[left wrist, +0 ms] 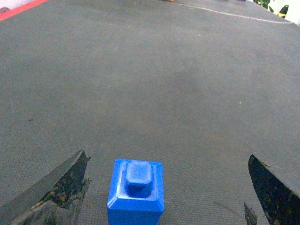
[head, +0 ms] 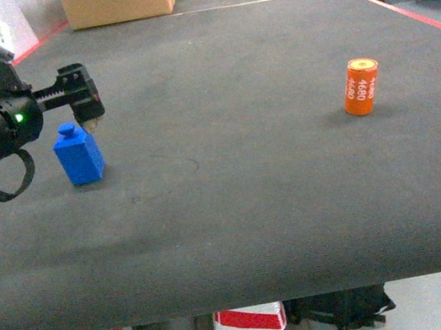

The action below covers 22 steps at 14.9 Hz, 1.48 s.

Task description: Sort blue parts and orange caps into right shelf containers

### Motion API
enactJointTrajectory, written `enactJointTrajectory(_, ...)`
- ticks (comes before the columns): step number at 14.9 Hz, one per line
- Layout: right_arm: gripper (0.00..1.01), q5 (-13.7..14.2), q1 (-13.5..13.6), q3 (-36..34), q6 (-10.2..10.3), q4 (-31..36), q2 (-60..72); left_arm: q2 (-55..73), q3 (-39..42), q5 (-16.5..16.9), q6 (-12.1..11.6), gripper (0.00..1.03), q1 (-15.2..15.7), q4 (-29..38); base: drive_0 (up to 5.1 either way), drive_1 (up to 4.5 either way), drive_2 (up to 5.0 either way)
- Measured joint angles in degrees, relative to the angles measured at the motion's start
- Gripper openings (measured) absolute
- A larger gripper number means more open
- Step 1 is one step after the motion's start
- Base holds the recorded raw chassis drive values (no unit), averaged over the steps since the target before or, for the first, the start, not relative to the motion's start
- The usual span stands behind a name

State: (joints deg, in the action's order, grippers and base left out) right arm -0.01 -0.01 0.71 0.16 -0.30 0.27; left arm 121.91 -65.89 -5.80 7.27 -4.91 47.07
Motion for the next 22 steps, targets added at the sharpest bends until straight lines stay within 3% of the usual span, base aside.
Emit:
enactJointTrajectory(8,0.98,0.0,0.0,0.0,0.0,0.0,0.0,6.7,-5.1,-0.5,-3.2,0.98,0.7,-1.3,0.0,0.00,0.0)
enactJointTrajectory(22,0.98,0.0,0.0,0.0,0.0,0.0,0.0,13.2,-12.1,-0.7,-4.1,0.98,1.8,-3.4,0.0,0.00,0.0)
